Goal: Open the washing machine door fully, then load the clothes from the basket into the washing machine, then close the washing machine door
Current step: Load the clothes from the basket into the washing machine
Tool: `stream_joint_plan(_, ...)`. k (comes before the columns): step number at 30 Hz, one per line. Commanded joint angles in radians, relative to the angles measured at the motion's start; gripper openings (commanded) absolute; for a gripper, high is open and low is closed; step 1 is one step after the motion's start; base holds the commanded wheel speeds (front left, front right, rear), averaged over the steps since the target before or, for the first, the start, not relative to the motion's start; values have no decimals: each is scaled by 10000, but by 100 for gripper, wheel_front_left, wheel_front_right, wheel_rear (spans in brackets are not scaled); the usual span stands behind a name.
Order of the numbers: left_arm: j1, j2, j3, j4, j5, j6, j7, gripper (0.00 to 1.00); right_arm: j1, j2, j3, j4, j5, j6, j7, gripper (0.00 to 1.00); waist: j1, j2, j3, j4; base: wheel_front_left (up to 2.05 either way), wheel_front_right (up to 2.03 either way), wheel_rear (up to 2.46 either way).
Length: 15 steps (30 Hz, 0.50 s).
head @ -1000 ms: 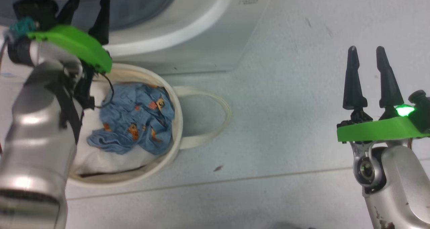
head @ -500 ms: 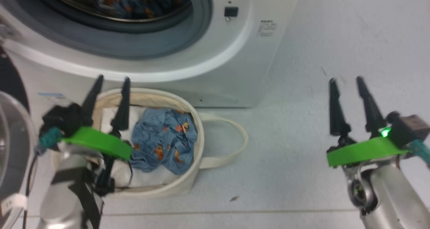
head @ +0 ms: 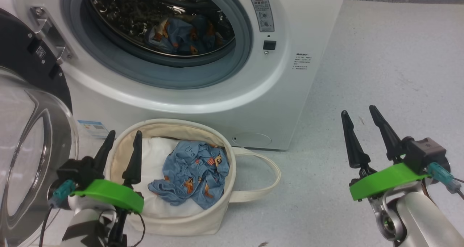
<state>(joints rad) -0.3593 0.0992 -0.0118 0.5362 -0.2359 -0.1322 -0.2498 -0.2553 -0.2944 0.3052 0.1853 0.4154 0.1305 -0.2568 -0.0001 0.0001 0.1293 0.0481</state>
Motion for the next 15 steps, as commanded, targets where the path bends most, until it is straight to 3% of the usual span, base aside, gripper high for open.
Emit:
stream_joint_plan(1, -178, 93, 432, -180, 81, 19, -119, 100, -49, -165, 120, -252, 9, 2, -49, 100, 1, -1, -8, 12, 0, 0, 0)
stream_joint_plan(15, -300, 16, 1001, -876, 294, 17, -120, 100, -50, -56, -809, -432, -169, 2, -49, 100, 1, -1, 229, -155, 0, 0, 0)
